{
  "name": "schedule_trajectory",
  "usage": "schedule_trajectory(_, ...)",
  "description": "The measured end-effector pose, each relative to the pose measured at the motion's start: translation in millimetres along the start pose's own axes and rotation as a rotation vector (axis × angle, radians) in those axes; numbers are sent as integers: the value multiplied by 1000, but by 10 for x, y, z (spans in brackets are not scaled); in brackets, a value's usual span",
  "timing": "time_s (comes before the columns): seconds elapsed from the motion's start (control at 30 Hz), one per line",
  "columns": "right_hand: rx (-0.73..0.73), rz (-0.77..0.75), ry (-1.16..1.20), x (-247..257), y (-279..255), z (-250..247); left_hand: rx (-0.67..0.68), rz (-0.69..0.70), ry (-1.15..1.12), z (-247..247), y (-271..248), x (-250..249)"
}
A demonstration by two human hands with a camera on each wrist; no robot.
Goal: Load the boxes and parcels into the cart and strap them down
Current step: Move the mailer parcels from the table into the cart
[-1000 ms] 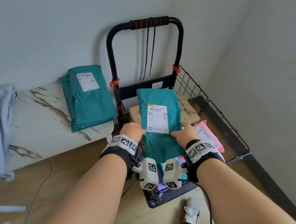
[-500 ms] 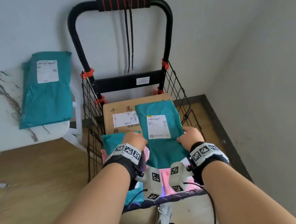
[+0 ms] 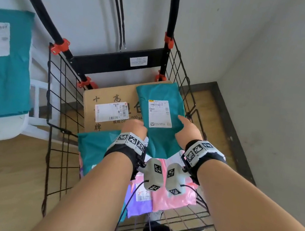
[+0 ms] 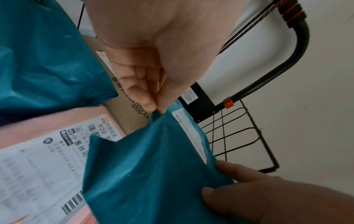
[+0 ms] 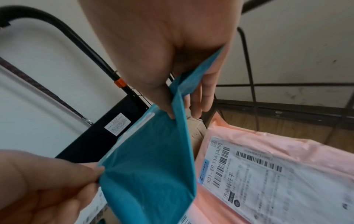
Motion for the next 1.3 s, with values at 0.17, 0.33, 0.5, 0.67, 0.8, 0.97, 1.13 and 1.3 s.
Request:
schedule_trajectory(0.17, 36, 31, -104, -85, 308, 146, 10, -33, -154, 166, 223, 127)
schedule_trajectory(0.33, 88, 81, -162, -112, 464, 262, 144, -25, -117, 364, 293, 155)
schedule_trajectory(0.5, 120, 79, -202, -99, 476, 281, 243, -44, 85, 417, 265, 137)
schedule_trajectory(0.67, 124, 95, -188, -21, 348, 170, 207, 12, 111, 229, 158, 83)
schedule_trajectory(0.8, 104, 79, -179, 131, 138, 35, 193, 39, 161, -26, 1, 40)
schedule_trajectory(0.97, 57, 42, -149, 489, -220, -83, 147, 71, 163, -530, -304, 3)
schedule_trajectory(1.13, 15, -7, -133, 1000, -618, -102, 13, 111, 117, -1133, -568, 95)
schedule_trajectory(1.3, -21, -100, -158, 1606, -958, -36, -101, 162, 211, -1742, -815, 219)
Point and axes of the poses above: each hand's wrist, its own y-axis towards the middle knuckle, its own z-axis out of the palm, x = y × z, the point moved 4 cm from there along y, towards the middle knuckle, and after that the axes turned 1 degree about x, right-handed, at the moved point
